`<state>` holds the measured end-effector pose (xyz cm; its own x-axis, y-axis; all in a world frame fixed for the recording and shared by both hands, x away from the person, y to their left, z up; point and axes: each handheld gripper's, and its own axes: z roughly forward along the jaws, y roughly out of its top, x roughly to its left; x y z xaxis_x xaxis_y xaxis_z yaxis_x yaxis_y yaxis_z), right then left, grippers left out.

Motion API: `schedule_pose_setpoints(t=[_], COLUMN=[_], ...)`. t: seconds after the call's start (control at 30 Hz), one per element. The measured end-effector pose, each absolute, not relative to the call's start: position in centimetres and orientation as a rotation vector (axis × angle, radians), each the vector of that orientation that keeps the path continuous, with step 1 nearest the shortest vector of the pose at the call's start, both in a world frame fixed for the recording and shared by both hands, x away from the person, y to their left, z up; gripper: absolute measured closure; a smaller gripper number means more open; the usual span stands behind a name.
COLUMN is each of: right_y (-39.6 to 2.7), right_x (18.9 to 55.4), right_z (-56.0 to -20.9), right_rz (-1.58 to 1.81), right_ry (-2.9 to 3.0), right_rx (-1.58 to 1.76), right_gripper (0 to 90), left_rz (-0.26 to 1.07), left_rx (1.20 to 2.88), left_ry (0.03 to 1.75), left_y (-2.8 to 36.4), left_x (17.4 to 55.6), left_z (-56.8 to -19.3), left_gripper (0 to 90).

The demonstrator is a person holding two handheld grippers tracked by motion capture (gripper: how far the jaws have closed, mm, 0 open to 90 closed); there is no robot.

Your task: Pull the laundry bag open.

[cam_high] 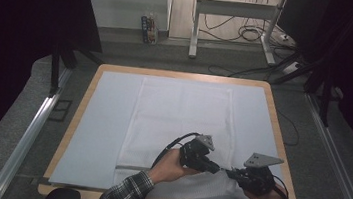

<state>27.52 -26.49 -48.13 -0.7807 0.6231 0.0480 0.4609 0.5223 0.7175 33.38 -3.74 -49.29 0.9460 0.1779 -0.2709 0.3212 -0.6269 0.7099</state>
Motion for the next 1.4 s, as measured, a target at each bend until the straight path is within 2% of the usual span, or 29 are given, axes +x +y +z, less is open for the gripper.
schedule_pose_setpoints(t=[0.33, 0.6, 1.4], right_y=[-26.5, -26.5, -26.7], right_x=[27.4, 27.3, 27.3], right_z=[-47.9, -47.8, -48.4], right_rz=[1.117, 1.128, 1.027], right_ry=[2.512, 2.504, 2.503], right_rx=[0.932, 0.931, 1.009], right_gripper=[83.9, 83.9, 85.6], left_rz=[-0.201, -0.168, -0.162], left_rx=[2.266, 2.298, 2.333], left_ry=[0.377, 0.391, 0.408], left_y=[-4.2, -4.4, -3.1], left_x=[33.0, 32.9, 32.6], left_z=[-49.4, -49.2, -49.2], left_gripper=[82.4, 87.2, 87.7])
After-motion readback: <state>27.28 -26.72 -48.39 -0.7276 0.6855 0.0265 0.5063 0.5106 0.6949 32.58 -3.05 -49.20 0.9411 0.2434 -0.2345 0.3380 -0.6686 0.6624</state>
